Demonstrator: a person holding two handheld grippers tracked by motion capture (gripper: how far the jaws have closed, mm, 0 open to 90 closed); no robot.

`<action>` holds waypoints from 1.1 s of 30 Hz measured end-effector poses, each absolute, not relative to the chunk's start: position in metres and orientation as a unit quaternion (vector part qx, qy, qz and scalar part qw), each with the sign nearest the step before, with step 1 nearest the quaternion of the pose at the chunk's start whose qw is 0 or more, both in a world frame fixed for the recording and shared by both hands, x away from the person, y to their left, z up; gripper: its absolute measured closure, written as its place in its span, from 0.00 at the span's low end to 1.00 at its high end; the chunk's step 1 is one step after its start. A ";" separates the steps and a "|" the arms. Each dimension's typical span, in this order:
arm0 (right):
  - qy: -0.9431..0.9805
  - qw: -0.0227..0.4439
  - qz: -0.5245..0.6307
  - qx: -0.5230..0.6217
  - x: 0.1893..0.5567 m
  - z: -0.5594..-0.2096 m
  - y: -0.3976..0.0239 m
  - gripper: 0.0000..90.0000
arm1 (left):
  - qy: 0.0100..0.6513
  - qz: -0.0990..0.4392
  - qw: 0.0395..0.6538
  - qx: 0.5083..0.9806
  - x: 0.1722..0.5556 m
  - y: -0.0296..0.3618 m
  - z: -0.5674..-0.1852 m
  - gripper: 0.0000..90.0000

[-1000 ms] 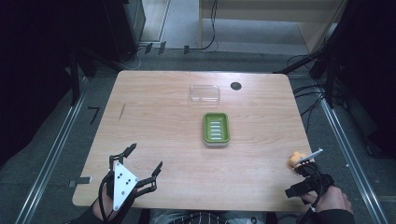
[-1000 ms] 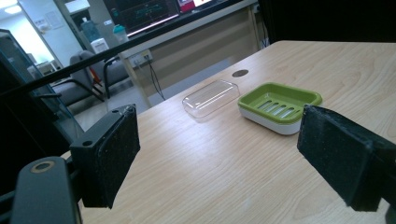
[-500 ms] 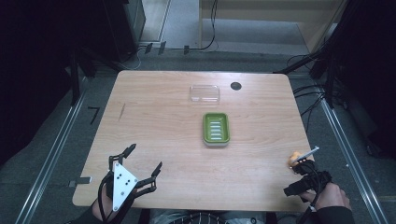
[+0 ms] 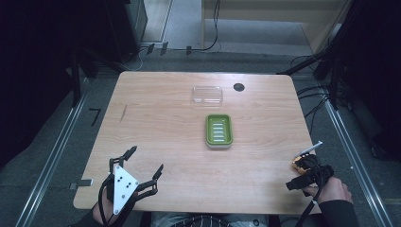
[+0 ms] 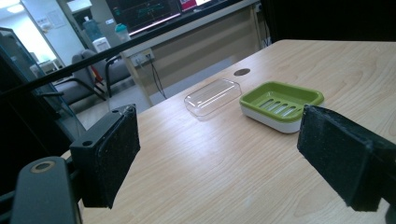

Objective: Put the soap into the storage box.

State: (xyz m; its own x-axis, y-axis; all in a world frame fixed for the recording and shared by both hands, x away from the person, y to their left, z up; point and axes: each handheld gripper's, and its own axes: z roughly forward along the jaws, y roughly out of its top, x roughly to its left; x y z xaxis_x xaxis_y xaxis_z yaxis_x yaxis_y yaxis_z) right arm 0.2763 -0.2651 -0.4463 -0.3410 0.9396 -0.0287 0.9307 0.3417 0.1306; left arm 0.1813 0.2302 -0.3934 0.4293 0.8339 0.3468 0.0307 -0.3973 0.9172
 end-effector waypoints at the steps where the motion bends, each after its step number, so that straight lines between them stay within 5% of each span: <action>1: 0.818 0.048 0.043 0.572 0.278 -0.446 -0.266 0.03 | 0.305 0.439 0.457 0.711 0.181 0.230 -0.393 0.15; 29: 0.798 0.027 0.042 0.601 0.318 -0.463 -0.299 0.03 | 0.305 0.439 0.454 0.713 0.182 0.230 -0.393 0.15; 33: 0.798 0.023 0.036 0.601 0.326 -0.467 -0.301 0.13 | 0.306 0.438 0.455 0.712 0.181 0.230 -0.393 0.15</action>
State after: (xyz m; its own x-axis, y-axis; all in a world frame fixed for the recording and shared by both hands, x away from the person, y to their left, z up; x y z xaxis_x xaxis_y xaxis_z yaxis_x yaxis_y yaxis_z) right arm 0.3259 -0.3014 -0.4667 -0.2764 0.9610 0.0068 0.9576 0.2748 0.0860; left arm 0.1815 0.2301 -0.3933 0.4293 0.8345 0.3455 0.0367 -0.3984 0.9165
